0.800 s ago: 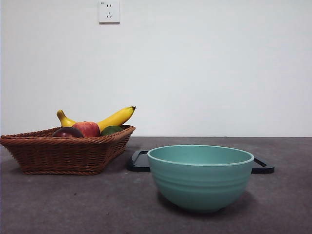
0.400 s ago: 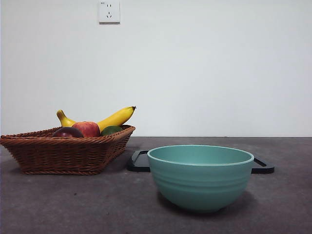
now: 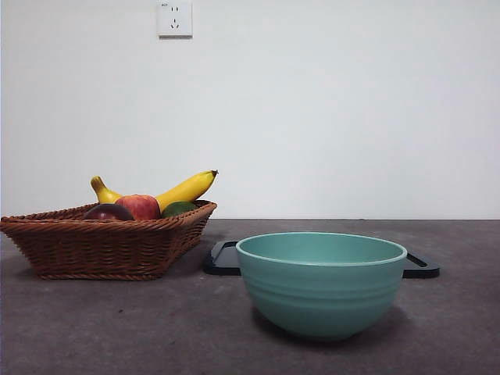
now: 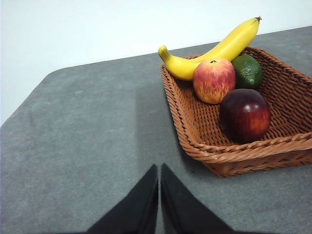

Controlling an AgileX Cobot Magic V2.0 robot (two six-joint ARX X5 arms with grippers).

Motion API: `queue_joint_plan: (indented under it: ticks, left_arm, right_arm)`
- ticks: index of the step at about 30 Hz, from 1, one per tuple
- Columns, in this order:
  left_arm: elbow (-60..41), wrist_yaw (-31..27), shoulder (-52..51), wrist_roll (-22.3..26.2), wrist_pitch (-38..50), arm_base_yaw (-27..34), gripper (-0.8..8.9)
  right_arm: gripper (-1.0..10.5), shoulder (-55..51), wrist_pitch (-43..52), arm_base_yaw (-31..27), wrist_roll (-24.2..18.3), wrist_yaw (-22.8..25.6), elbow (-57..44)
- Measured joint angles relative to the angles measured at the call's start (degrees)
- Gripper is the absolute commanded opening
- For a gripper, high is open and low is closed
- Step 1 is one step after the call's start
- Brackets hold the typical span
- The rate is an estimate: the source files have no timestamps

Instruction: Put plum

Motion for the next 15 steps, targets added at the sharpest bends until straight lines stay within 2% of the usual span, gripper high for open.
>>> queue_joint_plan:
  ticks: [4, 7, 13, 15]
  left_arm:
    - [0.0, 0.0, 0.0, 0.0, 0.0, 0.0, 0.07]
    - [0.0, 0.0, 0.0, 0.0, 0.0, 0.0, 0.07]
    - [0.0, 0.0, 0.0, 0.0, 0.0, 0.0, 0.07]
    - [0.0, 0.0, 0.0, 0.0, 0.0, 0.0, 0.07]
  right_arm:
    - [0.1, -0.5, 1.0, -1.4, -1.2, -0.1, 0.0]
    - [0.1, -1.8, 4.7, -6.9, -4.2, -0.1, -0.6]
    - [0.1, -9.3, 24.7, -24.4, -7.6, 0.0, -10.3]
    - [0.1, -14.6, 34.1, -32.2, -8.4, 0.1, -17.9]
